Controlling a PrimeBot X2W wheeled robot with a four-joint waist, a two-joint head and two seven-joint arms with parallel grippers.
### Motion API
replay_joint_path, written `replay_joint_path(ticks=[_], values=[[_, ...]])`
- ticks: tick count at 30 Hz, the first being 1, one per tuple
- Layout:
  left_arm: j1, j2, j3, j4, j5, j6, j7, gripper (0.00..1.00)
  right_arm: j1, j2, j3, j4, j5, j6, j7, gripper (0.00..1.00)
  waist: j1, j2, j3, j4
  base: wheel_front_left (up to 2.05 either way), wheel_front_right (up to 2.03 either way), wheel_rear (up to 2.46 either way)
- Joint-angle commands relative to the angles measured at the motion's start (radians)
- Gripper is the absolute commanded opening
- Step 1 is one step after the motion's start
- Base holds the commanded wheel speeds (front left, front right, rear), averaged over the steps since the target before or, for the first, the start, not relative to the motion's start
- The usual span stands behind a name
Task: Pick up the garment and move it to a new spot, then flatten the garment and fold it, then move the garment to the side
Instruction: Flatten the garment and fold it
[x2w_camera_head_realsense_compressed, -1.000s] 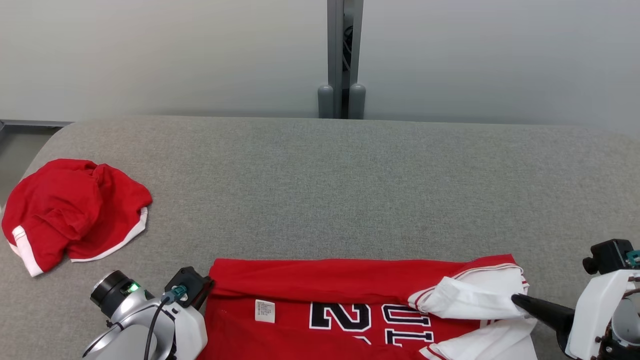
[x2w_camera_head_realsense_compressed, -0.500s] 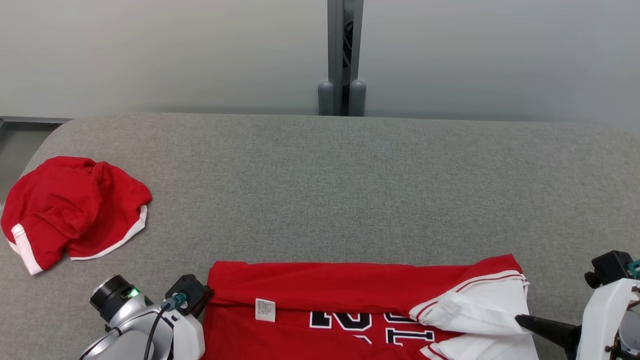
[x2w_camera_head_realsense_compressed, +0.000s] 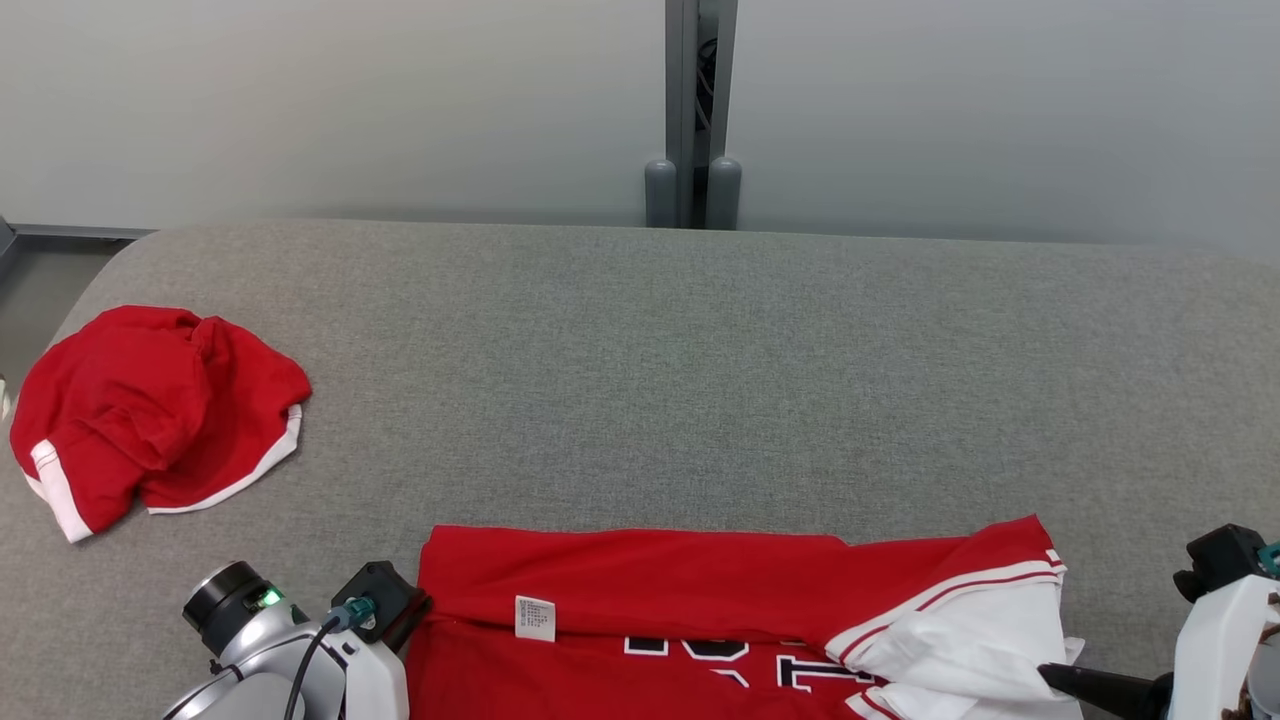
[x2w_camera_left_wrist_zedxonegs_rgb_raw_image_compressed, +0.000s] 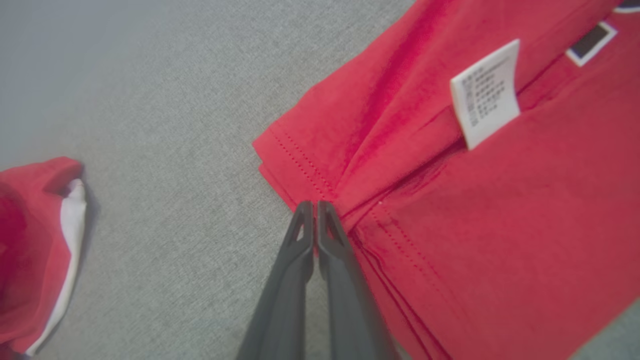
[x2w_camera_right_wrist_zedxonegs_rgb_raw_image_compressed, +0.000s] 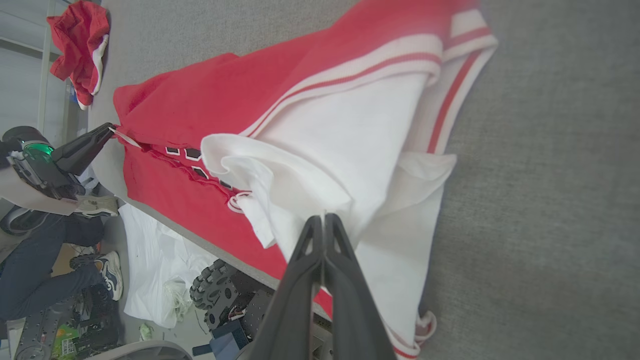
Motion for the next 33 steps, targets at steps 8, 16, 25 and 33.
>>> replay_joint_path(ticks=[8, 16, 25, 33], values=[[0.017, 0.015, -0.012, -0.017, -0.025, 0.001, 0.032, 0.40, 0.018, 0.016, -0.009, 0.045, -0.010, 0.001, 0.016, 1.00, 0.0000, 0.0000, 0.001, 0.000, 0.00, 0.00, 0.00], [0.015, 0.032, -0.008, -0.024, -0.034, 0.024, 0.037, 1.00, 0.014, 0.020, -0.012, 0.096, 0.002, 0.001, 0.068, 1.00, 0.0000, 0.0000, -0.022, 0.002, 0.00, 0.00, 0.00], [0.000, 0.028, 0.059, -0.037, -0.085, 0.104, -0.005, 1.00, -0.015, 0.030, -0.070, 0.134, -0.073, 0.001, -0.027, 1.00, 0.0000, 0.0000, -0.057, 0.002, 0.00, 0.00, 0.00], [0.010, -0.012, 0.165, -0.063, -0.147, 0.212, -0.117, 1.00, -0.066, 0.098, -0.155, 0.152, -0.377, 0.001, -0.426, 1.00, 0.0000, 0.0000, -0.070, -0.013, 0.00, 0.00, 0.00]])
